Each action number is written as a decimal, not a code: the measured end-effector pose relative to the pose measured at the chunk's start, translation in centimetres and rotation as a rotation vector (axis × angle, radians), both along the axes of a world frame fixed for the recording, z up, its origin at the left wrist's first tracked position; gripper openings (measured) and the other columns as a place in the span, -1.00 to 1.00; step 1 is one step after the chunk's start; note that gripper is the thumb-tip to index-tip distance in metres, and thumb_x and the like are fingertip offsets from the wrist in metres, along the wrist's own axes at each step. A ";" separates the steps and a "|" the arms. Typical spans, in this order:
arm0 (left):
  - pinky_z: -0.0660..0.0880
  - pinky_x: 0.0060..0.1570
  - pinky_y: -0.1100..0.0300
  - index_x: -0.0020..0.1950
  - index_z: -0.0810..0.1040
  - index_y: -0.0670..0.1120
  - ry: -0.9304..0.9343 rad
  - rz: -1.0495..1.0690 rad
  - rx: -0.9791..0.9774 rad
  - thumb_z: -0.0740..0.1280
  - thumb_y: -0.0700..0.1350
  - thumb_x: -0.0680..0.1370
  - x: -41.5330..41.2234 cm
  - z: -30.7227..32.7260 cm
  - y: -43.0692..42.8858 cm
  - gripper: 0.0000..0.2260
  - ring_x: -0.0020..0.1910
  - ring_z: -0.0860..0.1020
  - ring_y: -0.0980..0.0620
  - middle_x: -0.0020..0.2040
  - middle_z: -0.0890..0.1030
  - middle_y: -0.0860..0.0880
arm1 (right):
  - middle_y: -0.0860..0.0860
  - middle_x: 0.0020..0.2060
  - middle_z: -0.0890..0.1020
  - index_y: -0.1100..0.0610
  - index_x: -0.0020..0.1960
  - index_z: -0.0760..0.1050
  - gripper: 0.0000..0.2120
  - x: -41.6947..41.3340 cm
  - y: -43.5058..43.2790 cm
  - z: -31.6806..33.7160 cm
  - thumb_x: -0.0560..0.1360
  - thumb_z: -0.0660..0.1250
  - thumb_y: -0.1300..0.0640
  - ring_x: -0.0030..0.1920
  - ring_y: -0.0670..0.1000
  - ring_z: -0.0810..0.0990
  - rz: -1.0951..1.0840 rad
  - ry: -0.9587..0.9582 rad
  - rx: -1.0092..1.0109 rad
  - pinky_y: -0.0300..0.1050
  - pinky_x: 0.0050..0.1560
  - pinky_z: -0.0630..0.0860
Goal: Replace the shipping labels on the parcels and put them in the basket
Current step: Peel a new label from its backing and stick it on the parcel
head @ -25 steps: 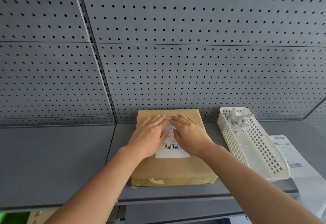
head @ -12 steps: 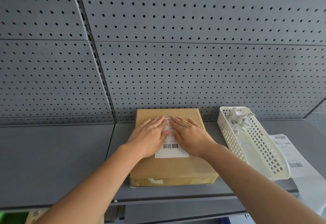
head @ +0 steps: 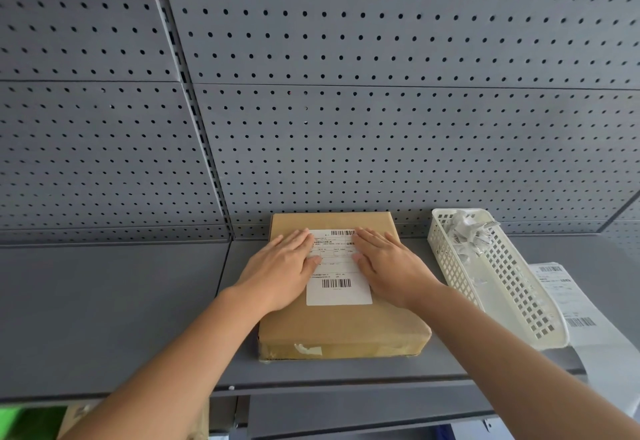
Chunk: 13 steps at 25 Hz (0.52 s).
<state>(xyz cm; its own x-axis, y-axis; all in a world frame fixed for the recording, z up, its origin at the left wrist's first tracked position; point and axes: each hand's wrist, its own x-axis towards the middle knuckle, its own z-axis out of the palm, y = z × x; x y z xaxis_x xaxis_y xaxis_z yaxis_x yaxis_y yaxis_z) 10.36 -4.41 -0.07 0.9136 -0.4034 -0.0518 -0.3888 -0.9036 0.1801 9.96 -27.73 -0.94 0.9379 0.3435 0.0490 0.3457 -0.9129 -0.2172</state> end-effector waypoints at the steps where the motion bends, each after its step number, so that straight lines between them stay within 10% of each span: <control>1: -0.18 0.59 0.20 0.68 -0.06 -0.02 -0.003 -0.009 -0.016 -0.11 0.17 0.72 -0.3 0.1 -0.1 -0.45 0.63 -0.10 0.18 0.67 -0.07 0.06 | -0.02 0.58 0.16 0.08 0.58 0.14 -0.51 -0.2 0.2 0.1 0.70 -0.06 -0.04 0.58 -0.07 0.06 0.008 -0.007 0.014 -0.08 0.58 -0.08; 13: -0.16 0.60 0.18 0.68 -0.05 -0.03 -0.010 -0.095 -0.006 -0.10 0.16 0.73 -2.7 -0.5 -1.6 -0.45 0.63 -0.10 0.18 0.68 -0.07 0.05 | -0.03 0.57 0.18 0.06 0.59 0.15 -0.43 -2.8 2.0 -1.0 0.64 -0.15 -0.11 0.57 -0.05 0.12 0.139 -0.056 -0.016 -0.09 0.58 -0.05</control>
<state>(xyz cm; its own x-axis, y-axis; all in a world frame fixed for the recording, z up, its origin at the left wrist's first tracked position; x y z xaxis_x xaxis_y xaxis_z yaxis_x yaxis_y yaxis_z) 7.63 -5.98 -0.55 0.8716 -0.4885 -0.0403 -0.4744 -0.8614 0.1816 7.15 -25.75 -1.96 0.8772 0.4709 0.0932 0.4800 -0.8586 -0.1798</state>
